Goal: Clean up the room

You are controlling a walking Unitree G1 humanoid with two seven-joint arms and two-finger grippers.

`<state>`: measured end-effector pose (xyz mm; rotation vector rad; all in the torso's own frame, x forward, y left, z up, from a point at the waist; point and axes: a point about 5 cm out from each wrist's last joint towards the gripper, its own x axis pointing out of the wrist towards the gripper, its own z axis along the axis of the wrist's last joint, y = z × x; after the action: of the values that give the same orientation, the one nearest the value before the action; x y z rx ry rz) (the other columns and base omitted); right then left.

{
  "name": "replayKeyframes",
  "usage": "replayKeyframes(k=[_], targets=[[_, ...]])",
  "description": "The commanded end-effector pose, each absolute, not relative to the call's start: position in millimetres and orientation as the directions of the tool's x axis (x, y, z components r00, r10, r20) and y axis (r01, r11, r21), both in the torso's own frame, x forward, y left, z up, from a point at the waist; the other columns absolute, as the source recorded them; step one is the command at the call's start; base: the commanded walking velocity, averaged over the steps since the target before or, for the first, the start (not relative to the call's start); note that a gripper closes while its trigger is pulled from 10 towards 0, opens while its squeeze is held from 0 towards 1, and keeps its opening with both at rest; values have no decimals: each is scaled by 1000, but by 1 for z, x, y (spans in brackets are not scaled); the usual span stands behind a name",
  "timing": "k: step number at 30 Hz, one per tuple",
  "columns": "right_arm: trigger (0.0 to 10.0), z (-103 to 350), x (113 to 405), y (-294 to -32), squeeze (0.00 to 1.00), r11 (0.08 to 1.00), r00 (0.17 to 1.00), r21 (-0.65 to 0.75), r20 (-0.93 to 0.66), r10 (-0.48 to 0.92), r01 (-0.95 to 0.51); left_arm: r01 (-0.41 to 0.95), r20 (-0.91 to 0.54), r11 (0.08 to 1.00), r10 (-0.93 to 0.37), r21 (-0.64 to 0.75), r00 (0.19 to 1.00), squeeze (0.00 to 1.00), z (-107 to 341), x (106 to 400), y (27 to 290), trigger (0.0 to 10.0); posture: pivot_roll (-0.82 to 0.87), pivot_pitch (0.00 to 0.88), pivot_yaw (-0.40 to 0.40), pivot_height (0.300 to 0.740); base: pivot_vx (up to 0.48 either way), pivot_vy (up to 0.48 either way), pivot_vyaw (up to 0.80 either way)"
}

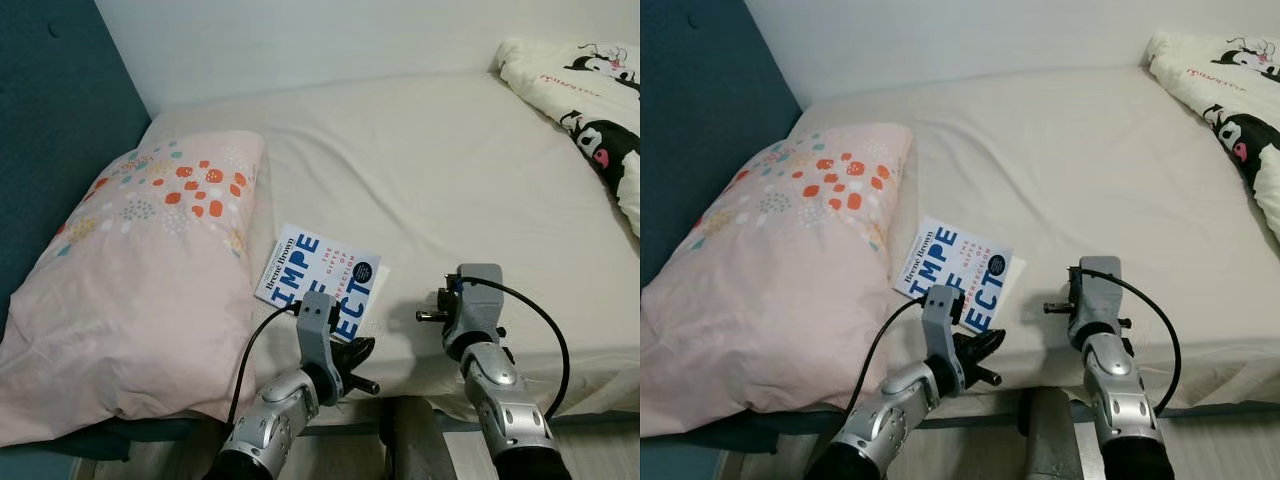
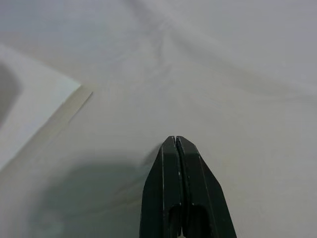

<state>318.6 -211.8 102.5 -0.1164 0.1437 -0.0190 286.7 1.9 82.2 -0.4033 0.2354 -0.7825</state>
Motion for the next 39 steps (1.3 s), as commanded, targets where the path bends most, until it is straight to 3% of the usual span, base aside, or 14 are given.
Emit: replayKeyframes(k=[1,4,6,8,9,15,16,17,20,25,35,39], targets=[[10000,98,317,-211,0,988,987,-155,-161,-10,-15,659,-58,594,-762,-462,645,0,74,266,-11,0,-90,271,51,560,0,0,0],[10000,129,328,-231,0,992,995,-84,-25,-97,94,699,1,570,-775,-433,633,0,85,268,24,0,-89,261,48,560,0,0,0],[10000,138,330,-235,0,991,993,-63,12,-114,115,703,16,567,-773,-431,634,0,87,268,31,0,-89,261,48,560,0,0,0],[10000,149,333,-241,0,988,987,-47,57,-147,150,699,32,576,-762,-424,647,0,90,269,41,0,-85,255,45,560,0,0,0],[10000,170,338,-254,0,978,970,-9,124,-208,211,683,57,601,-732,-415,679,0,96,270,59,0,-81,250,41,560,0,0,0],[10000,193,343,-265,0,972,952,47,193,-237,232,642,65,662,-675,-386,735,0,101,271,78,0,-77,246,39,560,0,0,0],[10000,207,350,-264,1000,981,960,87,210,-187,172,598,64,727,-616,-339,785,0,105,273,92,0,-68,240,34,560,0,0,0],[10000,207,350,-264,1000,981,960,87,210,-187,172,598,64,727,-616,-339,785,0,105,273,92,0,-68,240,34,560,0,0,0],[10000,218,366,-256,1000,982,996,190,88,8,-25,533,87,823,-526,-199,846,0,119,272,117,0,-60,235,28,560,0,0,0],[10000,202,368,-257,1000,959,996,272,-36,87,-74,548,104,828,-538,-118,836,0,126,267,117,0,-60,230,23,560,0,0,0],[10000,175,354,-248,1000,950,966,253,-132,222,-184,475,124,871,-461,-130,879,0,129,263,122,0,-59,219,19,560,0,0,0],[10000,159,345,-225,1000,901,891,236,-192,411,-365,445,129,887,-430,-123,893,0,132,261,121,0,-55,212,21,560,0,0,0]])
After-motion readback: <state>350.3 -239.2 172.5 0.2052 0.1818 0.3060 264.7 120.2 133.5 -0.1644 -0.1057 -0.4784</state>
